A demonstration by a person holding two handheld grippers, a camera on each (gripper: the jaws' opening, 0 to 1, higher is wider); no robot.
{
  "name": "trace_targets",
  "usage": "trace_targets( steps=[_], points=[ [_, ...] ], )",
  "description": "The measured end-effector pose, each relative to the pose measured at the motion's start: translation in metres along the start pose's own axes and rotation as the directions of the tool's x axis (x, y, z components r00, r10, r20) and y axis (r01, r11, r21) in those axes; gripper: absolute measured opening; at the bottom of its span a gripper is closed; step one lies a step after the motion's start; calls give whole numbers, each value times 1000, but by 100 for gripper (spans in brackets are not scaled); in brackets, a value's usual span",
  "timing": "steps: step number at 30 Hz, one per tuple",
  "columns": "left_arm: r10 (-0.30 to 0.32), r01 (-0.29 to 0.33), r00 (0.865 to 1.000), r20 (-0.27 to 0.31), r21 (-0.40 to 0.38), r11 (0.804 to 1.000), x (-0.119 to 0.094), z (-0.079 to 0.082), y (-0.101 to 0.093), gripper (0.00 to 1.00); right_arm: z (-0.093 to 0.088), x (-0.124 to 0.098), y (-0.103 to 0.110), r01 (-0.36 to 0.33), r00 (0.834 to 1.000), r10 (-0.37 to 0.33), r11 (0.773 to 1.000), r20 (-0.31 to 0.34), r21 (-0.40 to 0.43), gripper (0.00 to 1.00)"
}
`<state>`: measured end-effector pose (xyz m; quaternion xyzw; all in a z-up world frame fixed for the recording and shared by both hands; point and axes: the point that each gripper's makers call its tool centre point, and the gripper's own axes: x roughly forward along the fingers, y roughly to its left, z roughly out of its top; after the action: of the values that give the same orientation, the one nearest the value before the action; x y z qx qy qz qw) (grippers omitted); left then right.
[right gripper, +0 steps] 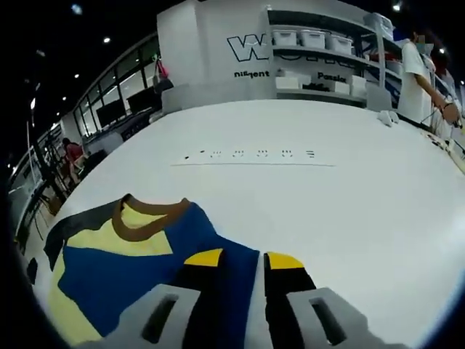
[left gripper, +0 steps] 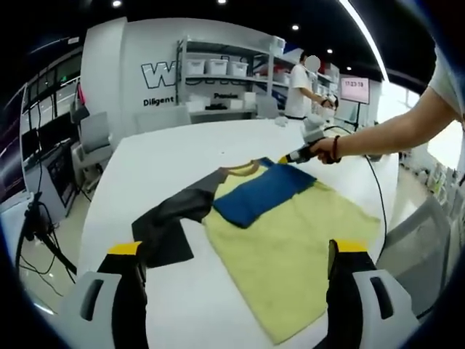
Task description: Fold the garment on the visible template until the final outline fits inside the template.
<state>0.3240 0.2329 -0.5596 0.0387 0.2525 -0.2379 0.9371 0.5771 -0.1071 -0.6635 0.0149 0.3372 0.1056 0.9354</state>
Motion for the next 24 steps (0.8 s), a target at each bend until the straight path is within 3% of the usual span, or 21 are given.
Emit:
trace_targets(
  steps=[5, 8, 24],
  points=[
    [3, -3, 1000, 4, -1, 1000, 0, 1, 1, 98, -2, 1, -3, 17, 1000, -17, 1000, -10, -2, 7],
    [6, -6, 1000, -2, -1, 1000, 0, 0, 1, 98, -3, 3, -3, 16, 1000, -16, 1000, -17, -6, 0],
    [18, -18, 1000, -4, -2, 1000, -1, -2, 4, 98, 8, -6, -24, 72, 997, -71, 997, 9, -18, 0]
  ],
)
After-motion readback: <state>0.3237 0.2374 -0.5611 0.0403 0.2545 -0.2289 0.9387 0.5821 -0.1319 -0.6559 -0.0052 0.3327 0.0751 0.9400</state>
